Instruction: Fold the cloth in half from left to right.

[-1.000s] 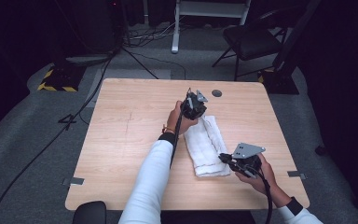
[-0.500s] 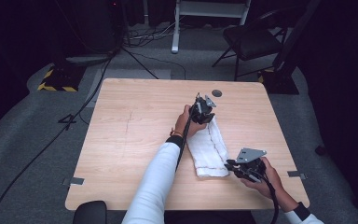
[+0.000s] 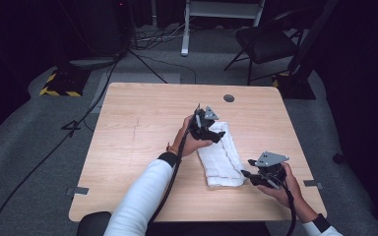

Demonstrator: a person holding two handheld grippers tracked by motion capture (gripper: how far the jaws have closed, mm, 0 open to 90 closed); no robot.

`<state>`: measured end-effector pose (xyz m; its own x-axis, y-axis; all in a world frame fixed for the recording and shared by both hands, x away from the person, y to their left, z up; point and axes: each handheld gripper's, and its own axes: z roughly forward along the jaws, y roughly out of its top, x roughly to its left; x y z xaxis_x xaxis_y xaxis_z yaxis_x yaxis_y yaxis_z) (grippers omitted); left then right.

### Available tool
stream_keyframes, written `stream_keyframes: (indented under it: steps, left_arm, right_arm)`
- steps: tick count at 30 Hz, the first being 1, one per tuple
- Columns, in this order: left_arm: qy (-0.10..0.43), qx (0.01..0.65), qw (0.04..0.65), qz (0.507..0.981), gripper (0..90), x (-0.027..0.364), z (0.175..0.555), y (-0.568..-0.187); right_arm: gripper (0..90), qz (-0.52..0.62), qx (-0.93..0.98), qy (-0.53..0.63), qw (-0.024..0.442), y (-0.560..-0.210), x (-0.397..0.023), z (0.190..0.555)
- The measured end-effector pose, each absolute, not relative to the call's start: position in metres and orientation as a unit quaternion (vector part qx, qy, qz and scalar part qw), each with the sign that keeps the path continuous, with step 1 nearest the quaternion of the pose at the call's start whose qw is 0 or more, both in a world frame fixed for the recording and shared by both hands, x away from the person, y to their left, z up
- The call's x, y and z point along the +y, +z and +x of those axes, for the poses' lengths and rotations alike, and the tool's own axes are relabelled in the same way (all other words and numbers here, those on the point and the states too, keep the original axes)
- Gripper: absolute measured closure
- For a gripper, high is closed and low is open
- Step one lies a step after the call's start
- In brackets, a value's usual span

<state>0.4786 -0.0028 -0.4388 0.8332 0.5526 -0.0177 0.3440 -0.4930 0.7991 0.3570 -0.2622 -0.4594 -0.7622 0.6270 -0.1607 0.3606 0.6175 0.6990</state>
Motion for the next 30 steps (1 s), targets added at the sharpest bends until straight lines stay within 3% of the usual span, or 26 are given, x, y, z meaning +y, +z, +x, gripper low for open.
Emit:
stream_keyframes:
  steps: [7, 14, 30]
  left_arm:
    - [0.109, 0.229, 0.418, 0.872, 25.2, 0.013, 0.435, -0.456]
    - [0.093, 0.182, 0.398, 0.894, 25.5, 0.002, 0.4, -0.467]
    - [0.097, 0.171, 0.348, 0.917, 28.9, 0.006, 0.381, -0.492]
  right_arm:
    - [46.0, 0.296, 0.865, 0.346, 0.209, -0.453, -0.269, 0.36]
    - [41.0, 0.296, 0.87, 0.329, 0.215, -0.465, -0.276, 0.37]
    - [39.4, 0.266, 0.896, 0.311, 0.172, -0.486, -0.271, 0.372]
